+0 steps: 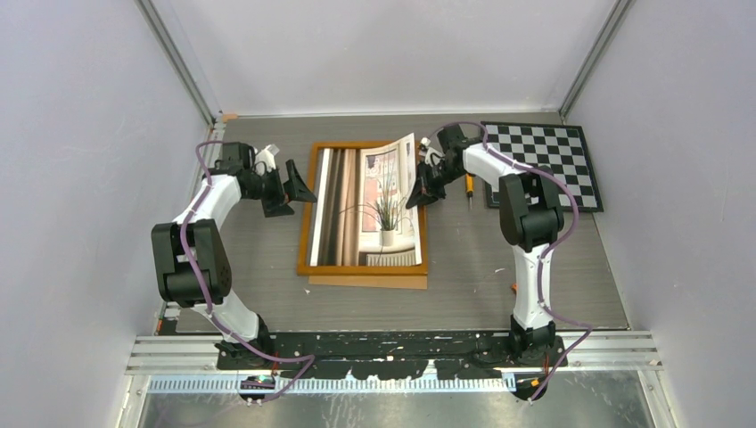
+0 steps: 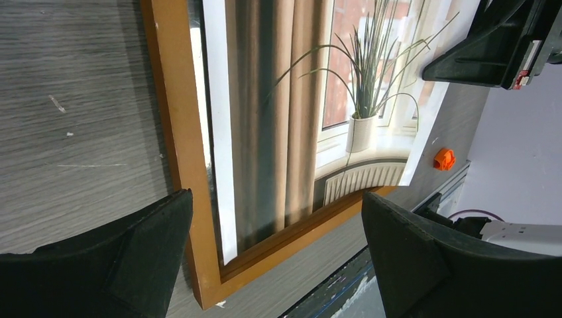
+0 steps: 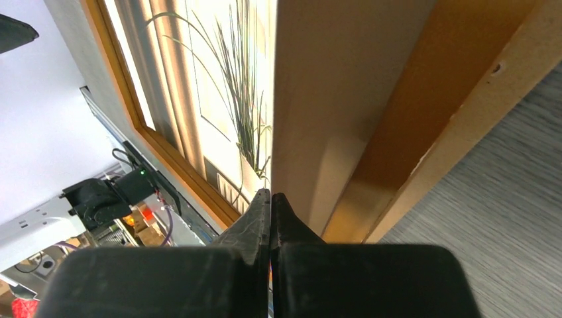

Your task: Take the photo out of the frame

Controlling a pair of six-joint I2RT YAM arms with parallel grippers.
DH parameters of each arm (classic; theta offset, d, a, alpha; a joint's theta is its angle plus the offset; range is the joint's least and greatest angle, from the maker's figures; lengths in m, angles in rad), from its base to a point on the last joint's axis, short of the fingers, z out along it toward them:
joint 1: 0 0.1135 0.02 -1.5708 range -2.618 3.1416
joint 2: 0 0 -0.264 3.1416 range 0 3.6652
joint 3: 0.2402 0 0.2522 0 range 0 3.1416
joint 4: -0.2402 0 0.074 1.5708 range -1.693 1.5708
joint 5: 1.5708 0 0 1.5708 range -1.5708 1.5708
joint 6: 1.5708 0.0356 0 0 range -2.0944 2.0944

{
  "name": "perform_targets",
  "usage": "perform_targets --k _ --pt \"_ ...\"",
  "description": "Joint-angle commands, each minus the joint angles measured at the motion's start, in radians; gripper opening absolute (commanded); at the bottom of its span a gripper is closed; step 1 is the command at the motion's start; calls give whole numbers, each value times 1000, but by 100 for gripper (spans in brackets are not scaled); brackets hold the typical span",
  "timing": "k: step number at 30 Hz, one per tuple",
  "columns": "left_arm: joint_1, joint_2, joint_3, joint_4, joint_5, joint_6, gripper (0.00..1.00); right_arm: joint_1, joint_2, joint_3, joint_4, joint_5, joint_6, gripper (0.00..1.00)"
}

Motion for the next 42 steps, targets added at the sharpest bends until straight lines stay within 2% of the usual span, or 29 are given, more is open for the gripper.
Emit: perform_targets --k 1,16,21,27,28,30,32,36,37,40,42 --pt "7 -1 49 -2 2 26 100 16 7 59 32 -13 12 1" --pt "6 7 55 5 -2 38 100 60 24 50 1 39 -3 5" --pt "7 7 58 2 -3 40 100 60 8 55 -35 55 -15 29" --pt "6 5 72 -6 -13 49 100 61 -54 95 -99 90 -30 48" --pt "6 3 84 -21 -22 60 100 61 -62 116 -123 111 -37 54" --pt "8 -5 116 -57 -54 104 100 61 -78 144 -176 179 -51 58" --pt "11 -16 149 -91 -99 147 100 60 -100 163 -226 244 -70 68" --pt "26 -37 184 -110 -162 186 100 54 -151 165 -290 312 -110 72" --pt "28 -40 196 -110 -182 195 100 50 -165 163 -301 315 -125 76" --pt "35 -47 239 -118 -217 221 100 18 -203 160 -322 306 -152 78" --pt "39 -45 282 -142 -233 250 100 -16 -230 168 -327 279 -167 86"
